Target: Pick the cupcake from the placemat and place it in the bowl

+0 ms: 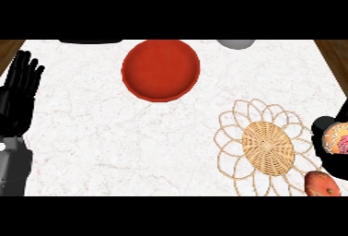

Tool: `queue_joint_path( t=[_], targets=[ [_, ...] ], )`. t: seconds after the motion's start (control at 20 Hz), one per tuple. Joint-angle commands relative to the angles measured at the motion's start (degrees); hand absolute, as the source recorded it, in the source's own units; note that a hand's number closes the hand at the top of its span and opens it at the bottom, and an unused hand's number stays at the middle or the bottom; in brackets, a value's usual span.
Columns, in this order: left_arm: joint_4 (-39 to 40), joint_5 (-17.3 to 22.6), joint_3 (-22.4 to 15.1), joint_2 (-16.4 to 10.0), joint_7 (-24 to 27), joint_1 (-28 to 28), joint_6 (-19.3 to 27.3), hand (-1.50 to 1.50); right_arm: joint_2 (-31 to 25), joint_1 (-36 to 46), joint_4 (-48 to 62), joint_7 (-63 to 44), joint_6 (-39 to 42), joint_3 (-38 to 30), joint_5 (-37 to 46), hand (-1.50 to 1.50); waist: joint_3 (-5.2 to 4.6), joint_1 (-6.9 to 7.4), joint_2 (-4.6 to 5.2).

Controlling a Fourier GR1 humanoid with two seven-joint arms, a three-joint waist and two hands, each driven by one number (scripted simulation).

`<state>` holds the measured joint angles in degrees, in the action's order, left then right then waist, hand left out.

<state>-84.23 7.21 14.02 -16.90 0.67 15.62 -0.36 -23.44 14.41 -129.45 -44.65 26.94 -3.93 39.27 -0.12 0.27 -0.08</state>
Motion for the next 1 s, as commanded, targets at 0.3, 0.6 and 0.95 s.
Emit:
queue_joint_path(
  t=[0.3,0.6,0.95],
  targets=[
    [0.1,0.1,-0.5,0.3,-1.2,1.7,0.1,0.0,10.6,29.9,15.4,-14.4,-1.0,6.6,-1.6,1.5,0.02,0.86,0.17],
    [-0.5,-0.3,-0.2,1.0,1.5,-1.4,0.0,0.0,17.8,37.1,28.0,-14.5,-3.6,10.2,1.7,1.5,0.05,0.77,0.12],
    [1.6,0.4,0.1,-0.2,-0.4,1.5,-0.9,0.0,21.9,44.4,50.6,-5.4,-11.9,7.8,4.3,1.5,0.08,0.79,0.4]
  ],
)
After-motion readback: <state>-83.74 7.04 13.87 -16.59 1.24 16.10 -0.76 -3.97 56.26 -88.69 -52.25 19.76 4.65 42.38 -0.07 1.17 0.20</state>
